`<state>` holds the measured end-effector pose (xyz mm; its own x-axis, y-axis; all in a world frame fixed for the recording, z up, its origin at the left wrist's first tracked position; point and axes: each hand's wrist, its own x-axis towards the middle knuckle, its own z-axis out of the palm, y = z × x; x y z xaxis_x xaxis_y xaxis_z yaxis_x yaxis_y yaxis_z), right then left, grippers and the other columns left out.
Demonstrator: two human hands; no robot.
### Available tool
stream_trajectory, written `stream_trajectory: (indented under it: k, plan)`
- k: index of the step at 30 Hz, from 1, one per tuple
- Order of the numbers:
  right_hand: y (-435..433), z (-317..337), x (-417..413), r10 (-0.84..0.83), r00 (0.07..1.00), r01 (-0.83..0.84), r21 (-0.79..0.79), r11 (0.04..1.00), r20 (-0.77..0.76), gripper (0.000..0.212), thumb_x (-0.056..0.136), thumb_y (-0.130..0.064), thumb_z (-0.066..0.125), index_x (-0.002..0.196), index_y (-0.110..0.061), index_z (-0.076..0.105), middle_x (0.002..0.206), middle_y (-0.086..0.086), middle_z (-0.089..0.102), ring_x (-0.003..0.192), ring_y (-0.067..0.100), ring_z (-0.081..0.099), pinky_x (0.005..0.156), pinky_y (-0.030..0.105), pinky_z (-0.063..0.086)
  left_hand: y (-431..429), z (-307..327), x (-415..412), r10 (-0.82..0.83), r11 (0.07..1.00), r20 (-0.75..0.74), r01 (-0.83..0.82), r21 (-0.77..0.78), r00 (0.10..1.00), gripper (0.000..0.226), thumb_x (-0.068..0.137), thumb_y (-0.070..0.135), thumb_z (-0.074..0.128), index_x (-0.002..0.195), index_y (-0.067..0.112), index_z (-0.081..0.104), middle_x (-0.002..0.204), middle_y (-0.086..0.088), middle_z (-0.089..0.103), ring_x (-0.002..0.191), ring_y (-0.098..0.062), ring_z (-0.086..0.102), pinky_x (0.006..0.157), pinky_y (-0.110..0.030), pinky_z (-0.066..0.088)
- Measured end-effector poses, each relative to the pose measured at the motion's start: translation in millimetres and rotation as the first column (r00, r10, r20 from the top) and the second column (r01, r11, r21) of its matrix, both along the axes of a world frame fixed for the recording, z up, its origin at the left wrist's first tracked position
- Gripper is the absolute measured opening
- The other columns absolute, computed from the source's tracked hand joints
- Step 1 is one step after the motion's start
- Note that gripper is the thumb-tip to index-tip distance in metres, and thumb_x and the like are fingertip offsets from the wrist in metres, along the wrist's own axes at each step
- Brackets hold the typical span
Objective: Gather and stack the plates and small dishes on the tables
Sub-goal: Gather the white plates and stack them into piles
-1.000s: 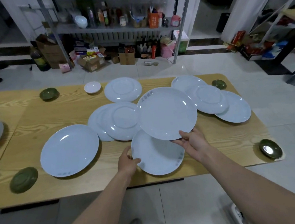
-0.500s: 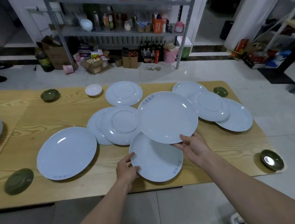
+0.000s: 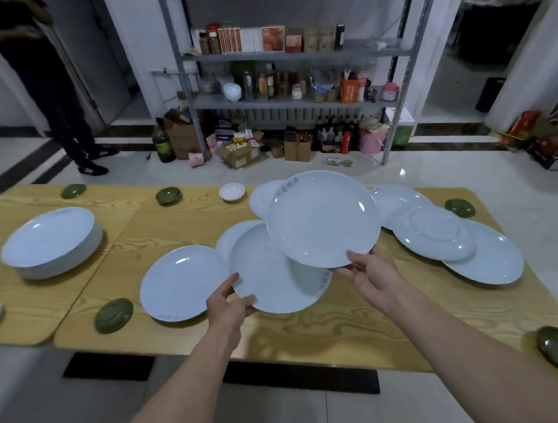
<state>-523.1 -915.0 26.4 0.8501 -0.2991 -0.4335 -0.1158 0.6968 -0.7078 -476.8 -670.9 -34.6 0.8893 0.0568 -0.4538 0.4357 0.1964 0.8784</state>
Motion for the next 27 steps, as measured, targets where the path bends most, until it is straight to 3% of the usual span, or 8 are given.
stream_trajectory:
  k: [6, 9, 12, 16, 20, 23, 27]
  plan:
    - [38.6, 14.7, 9.6, 0.069, 0.998, -0.069, 0.005, 0.998, 0.007, 0.046, 0.095, 0.016, 0.046, 0.137, -0.002, 0.050, 0.130, 0.018, 0.060, 0.105, 0.035, 0.063, 0.063, 0.043, 0.062, 49.7, 21.3, -9.7, 0.154, 0.988, 0.033, -0.154, 0.016, 0.988, 0.066, 0.078, -0.020, 0.066, 0.134, 0.014, 0.058, 0.134, -0.009, 0.046, 0.106, -0.034, 0.061, 0.071, -0.037, 0.058]
    - [67.4, 23.0, 15.7, 0.113, 0.993, -0.113, 0.016, 0.993, 0.017, 0.044, 0.095, 0.016, 0.046, 0.134, -0.002, 0.052, 0.124, 0.016, 0.062, 0.102, 0.035, 0.064, 0.067, 0.046, 0.063, 82.2, 25.9, -11.9, 0.222, 0.975, 0.033, -0.223, 0.017, 0.974, 0.065, 0.077, -0.021, 0.066, 0.132, 0.013, 0.060, 0.137, -0.011, 0.044, 0.105, -0.037, 0.061, 0.066, -0.040, 0.061]
    - [104.6, 29.3, 21.7, 0.146, 0.989, -0.147, 0.032, 0.989, 0.031, 0.042, 0.095, 0.016, 0.045, 0.132, -0.003, 0.052, 0.115, 0.014, 0.065, 0.098, 0.034, 0.065, 0.060, 0.042, 0.062, 118.7, 32.8, -13.6, 0.266, 0.964, 0.051, -0.267, 0.001, 0.963, 0.064, 0.078, -0.020, 0.066, 0.133, 0.014, 0.058, 0.138, -0.012, 0.045, 0.096, -0.034, 0.064, 0.056, -0.032, 0.060]
    - [161.8, 31.4, 31.4, 0.202, 0.979, -0.203, 0.015, 0.979, 0.029, 0.040, 0.095, 0.013, 0.047, 0.131, -0.004, 0.055, 0.123, 0.013, 0.066, 0.107, 0.036, 0.065, 0.069, 0.045, 0.063, 174.1, 42.7, -12.2, 0.326, 0.945, 0.053, -0.324, -0.044, 0.944, 0.065, 0.080, -0.020, 0.065, 0.135, 0.013, 0.056, 0.142, -0.011, 0.047, 0.101, -0.029, 0.063, 0.070, -0.033, 0.058]
    - [222.1, 33.1, 42.6, 0.238, 0.971, -0.238, 0.015, 0.971, 0.033, 0.037, 0.095, 0.013, 0.048, 0.129, -0.002, 0.056, 0.125, 0.014, 0.066, 0.107, 0.036, 0.067, 0.077, 0.049, 0.061, 236.4, 48.0, -5.7, 0.373, 0.927, 0.063, -0.369, -0.067, 0.926, 0.065, 0.079, -0.020, 0.065, 0.134, 0.014, 0.057, 0.139, -0.010, 0.050, 0.094, -0.027, 0.066, 0.068, -0.034, 0.060]
    - [262.8, 34.8, 51.8, 0.260, 0.965, -0.261, 0.018, 0.965, 0.034, 0.035, 0.095, 0.012, 0.049, 0.126, -0.002, 0.057, 0.125, 0.015, 0.066, 0.106, 0.037, 0.067, 0.075, 0.047, 0.062, 278.7, 48.9, 2.4, 0.391, 0.919, 0.070, -0.386, -0.073, 0.918, 0.066, 0.080, -0.020, 0.063, 0.136, 0.014, 0.055, 0.138, -0.010, 0.051, 0.083, -0.019, 0.067, 0.068, -0.034, 0.060]
    - [309.6, 33.2, 68.4, 0.265, 0.964, -0.266, 0.019, 0.964, 0.022, 0.036, 0.096, 0.011, 0.049, 0.129, -0.001, 0.056, 0.127, 0.015, 0.065, 0.111, 0.038, 0.064, 0.077, 0.048, 0.060, 327.1, 49.4, 14.3, 0.442, 0.897, 0.064, -0.439, -0.049, 0.895, 0.065, 0.080, -0.018, 0.066, 0.134, 0.017, 0.058, 0.136, -0.004, 0.050, 0.087, -0.020, 0.065, 0.074, -0.036, 0.059]
